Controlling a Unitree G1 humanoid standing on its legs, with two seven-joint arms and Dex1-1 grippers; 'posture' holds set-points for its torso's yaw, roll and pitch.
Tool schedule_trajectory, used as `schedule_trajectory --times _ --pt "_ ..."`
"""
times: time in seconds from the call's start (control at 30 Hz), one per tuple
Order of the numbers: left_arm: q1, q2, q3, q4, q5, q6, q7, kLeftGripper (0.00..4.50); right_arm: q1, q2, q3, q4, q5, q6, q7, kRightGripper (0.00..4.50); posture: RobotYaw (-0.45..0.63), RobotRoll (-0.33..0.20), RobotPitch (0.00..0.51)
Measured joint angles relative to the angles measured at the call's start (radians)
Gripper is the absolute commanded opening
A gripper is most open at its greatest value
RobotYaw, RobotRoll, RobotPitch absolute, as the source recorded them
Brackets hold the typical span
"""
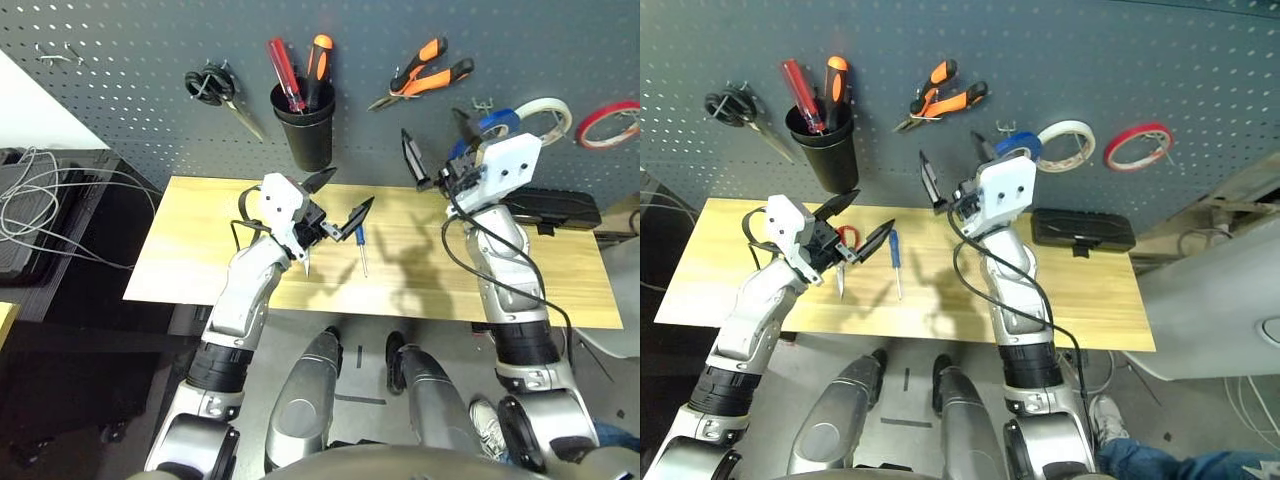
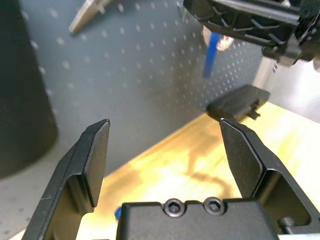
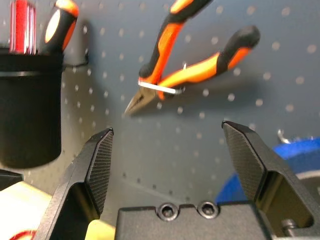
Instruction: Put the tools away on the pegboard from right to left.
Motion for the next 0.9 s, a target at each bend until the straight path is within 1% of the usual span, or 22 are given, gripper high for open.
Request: schedule_trajectory --times 0.1,0.23,0.47,0.67,0.9 --pt "-0.003 0.004 -0.015 0.030 0.011 0.000 -0.008 4.50 0.021 0.001 0.027 0.009 0.000 0.076 0.024 4.48 0.15 0.000 0.272" --pt "-0.025 0.005 -0.027 0.080 0.033 0.000 -0.014 4.50 0.043 0.000 0.045 0.035 -0.004 0.132 0.030 4.48 0.15 0.000 0.270" --pt "-0.075 -0.006 -0.043 0.154 0.069 0.008 -0.012 4.50 0.077 -0.016 0.040 0.093 -0.006 0.229 0.037 4.48 0.15 0.000 0.283" --pt "-0.151 -0.035 -0.086 0.320 0.139 0.041 0.011 4.50 0.115 -0.068 -0.008 0.147 -0.006 0.256 0.038 4.48 0.13 0.000 0.296" --pt "-0.309 -0.104 -0.104 0.590 0.206 0.047 0.080 4.50 0.145 -0.092 -0.033 0.149 -0.002 0.291 0.050 4.48 0.11 0.000 0.305"
